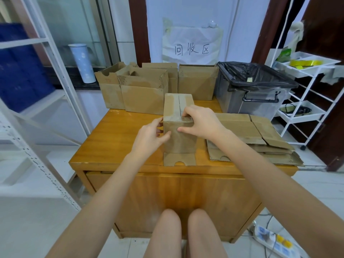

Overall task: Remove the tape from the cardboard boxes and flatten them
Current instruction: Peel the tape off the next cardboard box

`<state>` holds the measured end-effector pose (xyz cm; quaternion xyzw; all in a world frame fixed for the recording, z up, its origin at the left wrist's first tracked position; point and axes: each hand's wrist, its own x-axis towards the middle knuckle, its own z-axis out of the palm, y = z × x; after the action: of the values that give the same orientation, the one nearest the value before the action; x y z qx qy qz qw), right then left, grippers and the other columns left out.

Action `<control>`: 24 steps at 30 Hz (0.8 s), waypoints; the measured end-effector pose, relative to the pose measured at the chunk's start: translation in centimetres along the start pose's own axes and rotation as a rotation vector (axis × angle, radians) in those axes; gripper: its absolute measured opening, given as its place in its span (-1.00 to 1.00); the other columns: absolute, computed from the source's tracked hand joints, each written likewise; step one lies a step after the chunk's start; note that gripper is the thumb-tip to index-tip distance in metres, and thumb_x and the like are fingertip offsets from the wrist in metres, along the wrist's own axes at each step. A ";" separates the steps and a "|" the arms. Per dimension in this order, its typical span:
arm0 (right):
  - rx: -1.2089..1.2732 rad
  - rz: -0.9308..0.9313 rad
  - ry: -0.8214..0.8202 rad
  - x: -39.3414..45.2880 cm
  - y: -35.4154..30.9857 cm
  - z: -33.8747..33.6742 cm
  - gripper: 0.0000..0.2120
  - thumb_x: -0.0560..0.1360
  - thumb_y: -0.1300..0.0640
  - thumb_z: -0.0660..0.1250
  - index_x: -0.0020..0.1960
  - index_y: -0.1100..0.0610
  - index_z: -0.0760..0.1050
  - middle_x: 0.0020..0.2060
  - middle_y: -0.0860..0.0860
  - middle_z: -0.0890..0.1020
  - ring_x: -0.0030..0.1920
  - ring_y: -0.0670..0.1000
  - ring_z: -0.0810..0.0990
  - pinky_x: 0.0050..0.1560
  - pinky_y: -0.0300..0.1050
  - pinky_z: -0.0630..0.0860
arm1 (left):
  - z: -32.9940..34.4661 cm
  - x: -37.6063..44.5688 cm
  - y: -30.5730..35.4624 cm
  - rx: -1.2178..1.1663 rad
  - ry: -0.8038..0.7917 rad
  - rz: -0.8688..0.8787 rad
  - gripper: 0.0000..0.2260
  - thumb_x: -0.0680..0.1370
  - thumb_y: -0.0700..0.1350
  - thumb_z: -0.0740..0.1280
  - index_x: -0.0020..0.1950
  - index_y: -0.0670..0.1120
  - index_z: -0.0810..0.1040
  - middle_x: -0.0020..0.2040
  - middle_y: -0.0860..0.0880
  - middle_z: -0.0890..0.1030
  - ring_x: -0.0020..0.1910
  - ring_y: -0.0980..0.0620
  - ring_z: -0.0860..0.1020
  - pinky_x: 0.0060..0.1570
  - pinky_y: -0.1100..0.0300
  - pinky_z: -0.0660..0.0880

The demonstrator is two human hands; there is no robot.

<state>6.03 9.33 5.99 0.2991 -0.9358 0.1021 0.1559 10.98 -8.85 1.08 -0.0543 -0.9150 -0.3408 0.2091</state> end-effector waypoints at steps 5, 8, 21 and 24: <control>-0.013 -0.010 0.004 0.0 -0.2 0.0 -0.57 0.42 -0.19 0.40 0.11 0.09 0.47 -0.02 -0.02 0.55 -0.04 -0.01 0.52 -0.10 -0.13 0.43 | -0.2 0.9 0.7 0.071 0.063 -0.080 -0.52 0.47 0.17 0.38 0.19 -0.17 0.51 0.09 -0.07 0.64 -0.01 -0.02 0.61 -0.03 0.10 0.53; 0.002 -0.010 0.011 0.0 0.0 0.1 -0.57 0.41 -0.20 0.41 0.09 0.10 0.48 -0.04 -0.02 0.56 -0.05 0.00 0.53 -0.10 -0.11 0.44 | -0.3 1.0 0.9 0.150 0.046 -0.019 -0.58 0.54 0.14 0.31 0.17 -0.20 0.50 0.02 -0.12 0.65 -0.02 -0.09 0.61 -0.07 0.06 0.52; 0.000 -0.005 -0.014 0.2 0.0 0.0 -0.55 0.41 -0.20 0.41 0.12 0.09 0.49 -0.01 -0.03 0.57 -0.03 -0.01 0.52 -0.06 -0.11 0.44 | -0.3 0.7 0.3 0.311 -0.004 0.086 -0.70 0.65 0.00 0.15 0.18 -0.23 0.42 -0.03 -0.19 0.63 -0.09 -0.22 0.59 -0.27 0.05 0.41; 0.006 -0.002 -0.015 0.2 0.1 -0.2 -0.56 0.41 -0.19 0.41 0.13 0.09 0.50 0.01 -0.02 0.57 -0.01 0.00 0.53 -0.04 -0.12 0.43 | -0.5 0.4 0.4 0.208 -0.049 0.054 -0.62 0.60 0.04 0.25 0.29 -0.19 0.40 0.08 -0.14 0.62 0.02 -0.13 0.60 -0.09 0.01 0.54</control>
<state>5.90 9.33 6.20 0.3014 -0.9363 0.1025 0.1481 10.89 -8.87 1.82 -0.0651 -0.9485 -0.2367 0.2005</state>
